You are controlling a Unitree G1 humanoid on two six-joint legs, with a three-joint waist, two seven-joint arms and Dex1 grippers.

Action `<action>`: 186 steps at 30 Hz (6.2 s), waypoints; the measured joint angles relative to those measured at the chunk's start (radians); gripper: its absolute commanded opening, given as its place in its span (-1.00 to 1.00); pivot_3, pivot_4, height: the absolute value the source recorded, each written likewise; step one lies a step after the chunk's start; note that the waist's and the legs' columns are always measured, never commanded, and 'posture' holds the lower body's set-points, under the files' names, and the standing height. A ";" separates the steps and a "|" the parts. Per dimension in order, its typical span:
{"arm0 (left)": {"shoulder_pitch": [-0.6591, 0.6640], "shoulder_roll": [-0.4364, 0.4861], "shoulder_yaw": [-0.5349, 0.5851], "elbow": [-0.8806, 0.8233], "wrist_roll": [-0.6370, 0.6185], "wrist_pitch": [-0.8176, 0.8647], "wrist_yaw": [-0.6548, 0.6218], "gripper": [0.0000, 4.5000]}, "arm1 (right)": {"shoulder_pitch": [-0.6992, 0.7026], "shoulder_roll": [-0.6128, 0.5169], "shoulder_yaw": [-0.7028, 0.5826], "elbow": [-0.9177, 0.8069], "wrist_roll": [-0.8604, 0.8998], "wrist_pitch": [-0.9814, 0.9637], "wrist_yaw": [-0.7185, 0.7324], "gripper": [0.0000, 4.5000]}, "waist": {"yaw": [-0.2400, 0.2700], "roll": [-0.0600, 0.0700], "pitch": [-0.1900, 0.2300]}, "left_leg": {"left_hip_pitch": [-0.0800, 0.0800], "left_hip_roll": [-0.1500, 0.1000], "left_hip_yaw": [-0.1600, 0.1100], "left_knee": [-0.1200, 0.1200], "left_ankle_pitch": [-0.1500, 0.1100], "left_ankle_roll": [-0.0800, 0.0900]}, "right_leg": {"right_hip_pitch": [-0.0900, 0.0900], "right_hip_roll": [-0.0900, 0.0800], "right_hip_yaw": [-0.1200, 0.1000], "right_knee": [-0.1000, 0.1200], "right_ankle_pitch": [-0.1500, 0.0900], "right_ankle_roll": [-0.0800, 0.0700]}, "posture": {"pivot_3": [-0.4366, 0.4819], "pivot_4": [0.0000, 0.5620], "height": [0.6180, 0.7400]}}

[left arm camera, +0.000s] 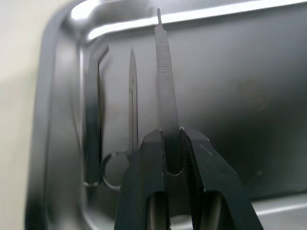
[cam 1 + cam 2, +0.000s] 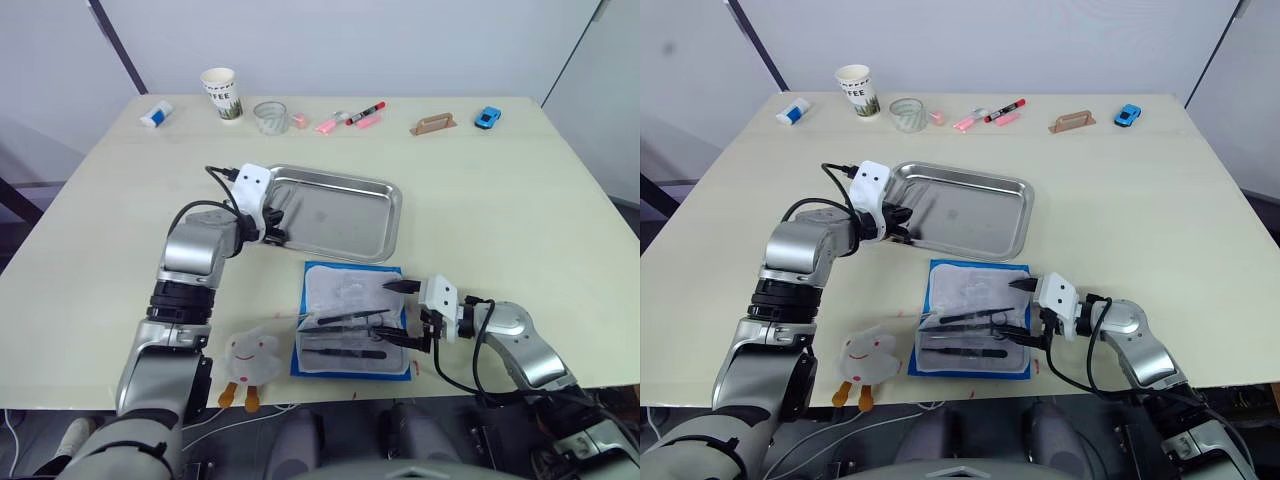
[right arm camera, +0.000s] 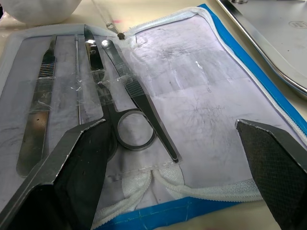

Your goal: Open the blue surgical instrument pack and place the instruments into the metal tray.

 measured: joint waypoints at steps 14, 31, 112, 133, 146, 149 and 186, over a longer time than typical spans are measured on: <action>-0.026 -0.041 -0.010 0.104 0.016 -0.061 -0.014 -0.96 | 0.000 0.004 0.000 0.001 0.000 0.000 0.000 1.00 | -0.003 0.000 0.000 | 0.000 0.000 0.000 0.000 0.000 0.000 | 0.000 0.000 0.000 0.000 0.000 0.000 | -0.05 -0.47 0.80; -0.030 -0.050 -0.001 0.116 0.021 -0.072 0.021 0.77 | -0.003 0.005 0.001 0.005 0.000 -0.001 0.000 1.00 | -0.003 0.000 0.000 | 0.000 0.000 0.000 0.000 0.000 0.000 | 0.000 0.000 0.000 0.000 0.000 0.000 | -0.05 -0.47 0.80; 0.345 0.186 -0.246 -0.177 -0.039 -0.755 -0.899 -0.59 | 0.003 0.012 0.001 0.010 0.000 -0.003 -0.009 1.00 | -0.002 0.001 -0.002 | 0.001 0.002 0.001 0.000 0.000 0.000 | 0.000 0.002 0.001 0.000 0.000 -0.002 | -0.05 -0.47 0.80; 0.337 0.205 -0.248 -0.216 -0.057 -0.659 -0.944 -0.99 | 0.005 0.012 0.001 0.010 0.001 -0.003 -0.011 1.00 | -0.003 0.003 -0.003 | 0.001 0.002 0.001 0.000 0.000 0.000 | 0.000 0.003 0.001 0.000 0.000 -0.002 | -0.05 -0.47 0.80; 0.239 0.238 -0.299 -0.282 -0.033 -0.462 -0.960 -0.99 | 0.002 0.012 0.001 0.010 0.001 -0.003 -0.010 1.00 | -0.003 0.004 -0.003 | 0.001 0.002 0.000 0.000 0.000 0.000 | 0.000 0.003 0.000 0.000 -0.001 -0.002 | -0.05 -0.47 0.80; 0.225 0.241 -0.309 -0.286 -0.033 -0.437 -0.963 -0.99 | 0.002 0.012 0.001 0.010 0.001 -0.003 -0.010 1.00 | -0.003 0.004 -0.003 | 0.001 0.002 0.000 0.000 0.000 0.000 | 0.000 0.003 0.001 0.000 -0.001 -0.002 | -0.05 -0.47 0.80; 0.247 0.432 -0.237 -0.287 -0.078 -0.480 -1.047 -0.99 | -0.003 0.012 0.007 0.012 0.001 -0.003 -0.010 1.00 | -0.004 0.004 -0.002 | 0.000 0.002 0.001 0.000 0.000 0.000 | -0.001 0.003 0.001 0.000 -0.001 -0.003 | -0.05 -0.47 0.80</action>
